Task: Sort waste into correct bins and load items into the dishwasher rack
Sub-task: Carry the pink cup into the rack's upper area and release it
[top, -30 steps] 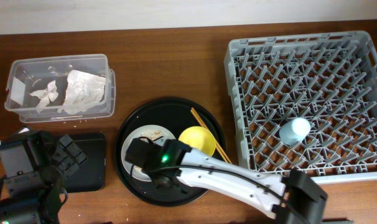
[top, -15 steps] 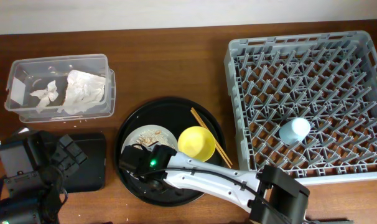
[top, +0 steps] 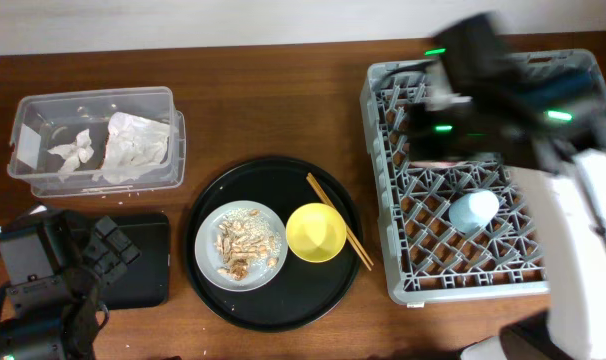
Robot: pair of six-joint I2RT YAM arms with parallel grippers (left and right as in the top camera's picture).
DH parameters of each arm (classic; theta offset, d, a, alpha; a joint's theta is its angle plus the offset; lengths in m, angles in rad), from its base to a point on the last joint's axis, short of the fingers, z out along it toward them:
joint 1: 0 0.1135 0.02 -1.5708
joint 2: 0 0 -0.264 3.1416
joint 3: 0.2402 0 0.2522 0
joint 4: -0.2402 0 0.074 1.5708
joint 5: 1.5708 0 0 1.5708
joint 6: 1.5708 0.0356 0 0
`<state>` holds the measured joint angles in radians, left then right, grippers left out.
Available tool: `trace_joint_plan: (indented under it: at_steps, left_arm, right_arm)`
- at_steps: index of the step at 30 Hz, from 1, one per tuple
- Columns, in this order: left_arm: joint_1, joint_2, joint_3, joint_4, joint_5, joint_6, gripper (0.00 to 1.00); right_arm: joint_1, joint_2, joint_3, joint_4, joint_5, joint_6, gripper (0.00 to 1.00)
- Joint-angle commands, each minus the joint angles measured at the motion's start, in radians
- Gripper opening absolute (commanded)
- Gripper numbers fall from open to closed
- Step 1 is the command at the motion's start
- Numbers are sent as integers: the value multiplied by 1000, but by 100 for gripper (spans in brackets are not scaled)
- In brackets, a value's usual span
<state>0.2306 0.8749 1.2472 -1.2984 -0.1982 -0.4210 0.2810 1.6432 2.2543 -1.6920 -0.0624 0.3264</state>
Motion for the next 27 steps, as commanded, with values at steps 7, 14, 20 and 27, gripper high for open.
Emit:
trace_joint_plan:
  at_steps: [7, 14, 20, 27]
  left_arm:
    - [4, -4, 4, -2, 0, -12, 99]
    - [4, -4, 4, -2, 0, -13, 99]
    - [4, -4, 4, -2, 0, -13, 99]
    - [4, -4, 4, -2, 0, -13, 99]
  right_arm:
    - [-444, -65, -632, 132, -908, -650, 4]
    - [-653, 2, -792, 408, -1136, -683, 4]
    - [-668, 122, -792, 796, -1143, -435, 4]
    - [-681, 376, -792, 1171, -1318, -167, 4]
